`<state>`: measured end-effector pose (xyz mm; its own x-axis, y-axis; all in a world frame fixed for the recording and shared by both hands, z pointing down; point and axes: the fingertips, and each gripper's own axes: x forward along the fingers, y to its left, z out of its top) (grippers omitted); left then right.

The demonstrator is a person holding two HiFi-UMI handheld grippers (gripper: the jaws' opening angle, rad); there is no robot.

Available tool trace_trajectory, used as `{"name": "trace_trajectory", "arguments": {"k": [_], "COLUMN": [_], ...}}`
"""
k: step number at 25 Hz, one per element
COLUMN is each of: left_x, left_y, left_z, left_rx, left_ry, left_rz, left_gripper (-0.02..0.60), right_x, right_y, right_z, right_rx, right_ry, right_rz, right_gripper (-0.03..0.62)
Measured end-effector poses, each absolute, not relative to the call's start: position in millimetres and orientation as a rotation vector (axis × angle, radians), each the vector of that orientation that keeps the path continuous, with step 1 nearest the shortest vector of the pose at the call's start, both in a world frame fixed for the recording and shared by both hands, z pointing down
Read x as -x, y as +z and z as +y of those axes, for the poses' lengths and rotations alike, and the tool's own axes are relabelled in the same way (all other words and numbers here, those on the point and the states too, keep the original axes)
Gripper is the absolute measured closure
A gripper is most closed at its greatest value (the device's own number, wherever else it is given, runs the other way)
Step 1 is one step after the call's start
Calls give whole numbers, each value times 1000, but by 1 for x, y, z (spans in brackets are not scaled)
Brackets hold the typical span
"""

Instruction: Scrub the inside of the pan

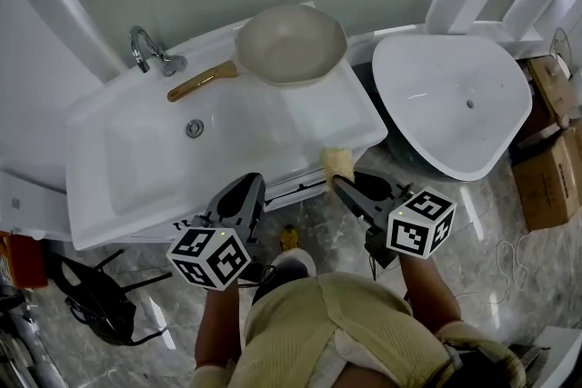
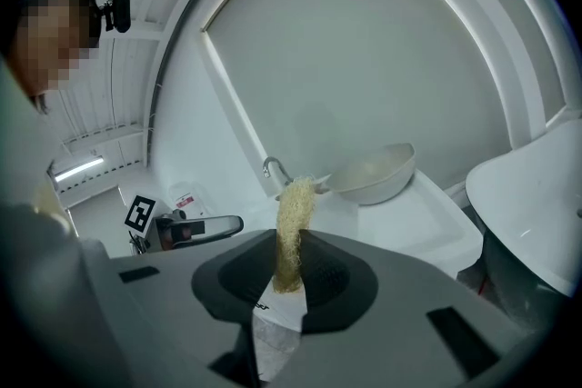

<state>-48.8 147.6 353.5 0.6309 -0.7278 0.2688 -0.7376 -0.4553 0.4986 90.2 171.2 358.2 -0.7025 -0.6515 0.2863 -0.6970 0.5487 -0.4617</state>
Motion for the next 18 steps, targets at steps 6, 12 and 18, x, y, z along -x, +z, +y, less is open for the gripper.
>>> {"name": "trace_trajectory", "arguments": {"k": [6,12,18], "left_x": [63,72,86], "left_y": [350,360,370], "left_z": [105,76,48], "left_rx": [-2297,-2382,-2382], "left_ry": [9,167,208], "left_rz": [-1089,-1078,-1110], "left_gripper": [503,511,514], "right_x": [-81,-71,-65], "right_y": [353,348,348], "right_z": [126,86,64], "right_rx": [-1224,-1293,-1332], "right_ry": [864,831,795], "right_rz": [-2684,-2673,-2638], "right_gripper": [513,513,511]}}
